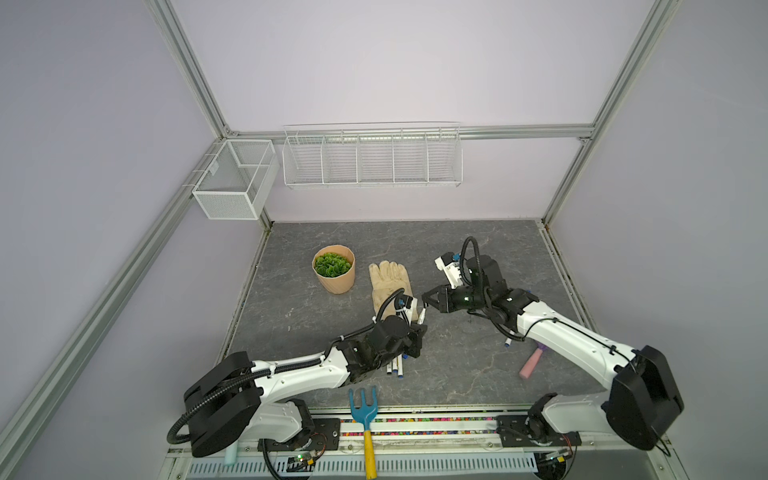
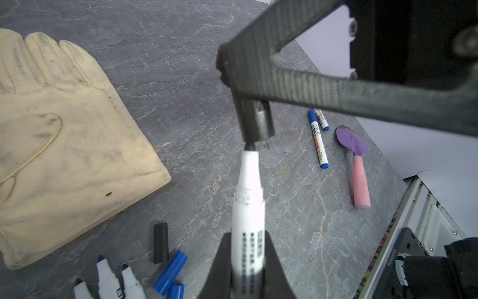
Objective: Insert the pens into the pen caps
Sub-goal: 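Bring the black cap over the marker tip held by the left gripper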
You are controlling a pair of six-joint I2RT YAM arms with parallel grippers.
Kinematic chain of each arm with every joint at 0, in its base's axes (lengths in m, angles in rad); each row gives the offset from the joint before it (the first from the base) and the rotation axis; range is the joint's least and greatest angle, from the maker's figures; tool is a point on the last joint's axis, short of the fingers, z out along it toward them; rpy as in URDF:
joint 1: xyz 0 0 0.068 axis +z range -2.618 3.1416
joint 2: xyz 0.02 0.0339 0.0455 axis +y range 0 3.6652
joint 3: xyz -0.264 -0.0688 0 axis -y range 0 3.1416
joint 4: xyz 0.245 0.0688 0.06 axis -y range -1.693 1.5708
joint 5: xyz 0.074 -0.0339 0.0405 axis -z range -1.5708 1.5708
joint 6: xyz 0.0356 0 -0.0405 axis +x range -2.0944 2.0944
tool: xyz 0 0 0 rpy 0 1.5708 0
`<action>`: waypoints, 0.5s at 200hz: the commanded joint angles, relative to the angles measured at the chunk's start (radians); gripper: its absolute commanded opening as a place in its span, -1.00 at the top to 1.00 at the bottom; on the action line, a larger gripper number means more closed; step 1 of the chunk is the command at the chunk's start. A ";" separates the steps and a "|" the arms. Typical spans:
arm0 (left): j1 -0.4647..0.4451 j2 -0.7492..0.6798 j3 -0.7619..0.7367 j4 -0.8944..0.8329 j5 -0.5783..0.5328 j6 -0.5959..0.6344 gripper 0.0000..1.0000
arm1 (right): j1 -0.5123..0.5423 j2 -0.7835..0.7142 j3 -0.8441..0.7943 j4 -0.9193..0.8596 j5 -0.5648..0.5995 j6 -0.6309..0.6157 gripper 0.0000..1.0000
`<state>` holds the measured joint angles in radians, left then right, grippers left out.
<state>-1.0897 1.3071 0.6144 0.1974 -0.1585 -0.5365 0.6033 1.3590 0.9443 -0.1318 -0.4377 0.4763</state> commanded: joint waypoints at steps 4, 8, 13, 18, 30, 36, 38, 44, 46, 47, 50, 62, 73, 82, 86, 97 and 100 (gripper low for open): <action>-0.006 -0.009 0.016 0.018 -0.003 0.014 1.00 | 0.012 0.016 0.028 0.004 -0.021 -0.002 0.87; -0.006 -0.011 0.015 0.021 -0.004 0.014 1.00 | 0.013 0.018 0.032 -0.005 -0.019 -0.006 0.87; -0.005 -0.012 0.013 0.023 -0.006 0.013 1.00 | 0.016 0.024 0.038 -0.015 -0.019 -0.015 0.87; -0.006 -0.013 0.012 0.023 -0.011 0.012 1.00 | 0.020 0.027 0.044 -0.026 -0.020 -0.022 0.87; -0.005 -0.014 0.011 0.026 -0.015 0.010 1.00 | 0.027 0.028 0.054 -0.051 -0.018 -0.042 0.87; -0.006 -0.013 0.013 0.027 -0.017 0.009 1.00 | 0.030 0.028 0.056 -0.058 -0.018 -0.050 0.87; -0.006 -0.014 0.012 0.027 -0.018 0.009 1.00 | 0.031 0.026 0.057 -0.060 -0.018 -0.053 0.87; -0.006 -0.016 0.011 0.031 -0.022 0.008 1.00 | 0.033 0.022 0.059 -0.069 -0.016 -0.061 0.87; -0.006 -0.017 0.010 0.033 -0.023 0.007 1.00 | 0.033 0.021 0.059 -0.072 -0.015 -0.063 0.87; -0.006 -0.017 0.010 0.033 -0.024 0.007 1.00 | 0.033 0.021 0.060 -0.074 -0.014 -0.065 0.87; -0.006 -0.019 0.009 0.034 -0.025 0.008 1.00 | 0.033 0.018 0.060 -0.078 -0.012 -0.068 0.87; -0.006 -0.025 0.007 0.036 -0.033 0.006 1.00 | 0.035 0.007 0.062 -0.093 -0.002 -0.078 0.87; -0.006 -0.030 0.005 0.040 -0.036 0.007 1.00 | 0.035 0.001 0.063 -0.105 0.010 -0.085 0.87; -0.006 -0.036 0.003 0.040 -0.039 0.008 1.00 | 0.034 -0.004 0.066 -0.116 0.020 -0.092 0.87; -0.005 -0.037 0.002 0.037 -0.041 0.007 1.00 | 0.034 -0.007 0.067 -0.118 0.023 -0.094 0.87; -0.006 -0.041 0.001 0.037 -0.042 0.006 1.00 | 0.035 -0.008 0.067 -0.117 0.028 -0.096 0.87; -0.006 -0.042 0.001 0.038 -0.042 0.006 1.00 | 0.034 -0.008 0.067 -0.117 0.032 -0.094 0.87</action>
<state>-1.0943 1.2976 0.6144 0.1982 -0.1673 -0.5365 0.6292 1.3777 0.9955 -0.1986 -0.4229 0.4141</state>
